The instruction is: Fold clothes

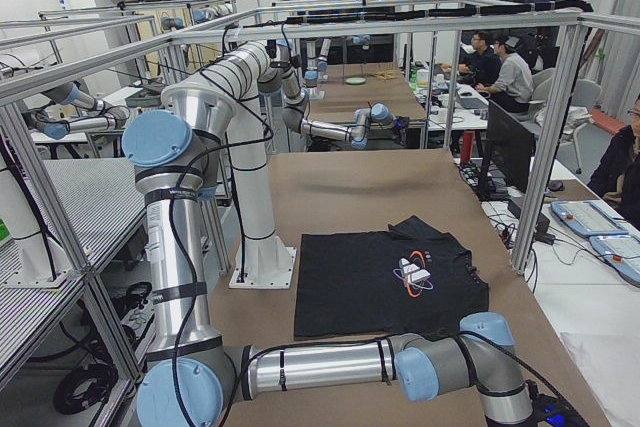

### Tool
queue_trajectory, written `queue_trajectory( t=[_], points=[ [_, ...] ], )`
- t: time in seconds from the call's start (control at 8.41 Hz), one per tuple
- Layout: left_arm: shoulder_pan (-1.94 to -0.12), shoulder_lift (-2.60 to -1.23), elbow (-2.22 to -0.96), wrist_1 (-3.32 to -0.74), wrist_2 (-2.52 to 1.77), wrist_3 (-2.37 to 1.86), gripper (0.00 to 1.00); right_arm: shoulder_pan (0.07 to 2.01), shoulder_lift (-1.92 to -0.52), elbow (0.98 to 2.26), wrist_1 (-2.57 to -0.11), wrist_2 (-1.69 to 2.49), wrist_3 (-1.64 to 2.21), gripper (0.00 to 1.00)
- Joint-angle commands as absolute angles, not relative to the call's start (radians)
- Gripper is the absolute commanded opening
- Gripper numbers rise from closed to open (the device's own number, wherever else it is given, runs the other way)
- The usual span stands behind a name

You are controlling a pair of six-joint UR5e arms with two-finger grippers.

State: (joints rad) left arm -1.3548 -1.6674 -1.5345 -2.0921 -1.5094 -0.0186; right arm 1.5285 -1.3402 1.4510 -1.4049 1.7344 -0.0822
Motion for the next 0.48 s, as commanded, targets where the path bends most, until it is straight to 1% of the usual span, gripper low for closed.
queue_trajectory(
  t=[0.0,0.36],
  points=[
    [-1.359,-1.67,-1.531,-2.092,-1.509,-0.02,1.0,1.525,-1.336,1.451,-1.404,1.726,-0.081,0.94],
    [-1.361,-1.674,-1.532,-2.091,-1.502,-0.023,1.0,1.511,-1.336,1.456,-1.404,1.726,-0.078,0.94]
  ],
)
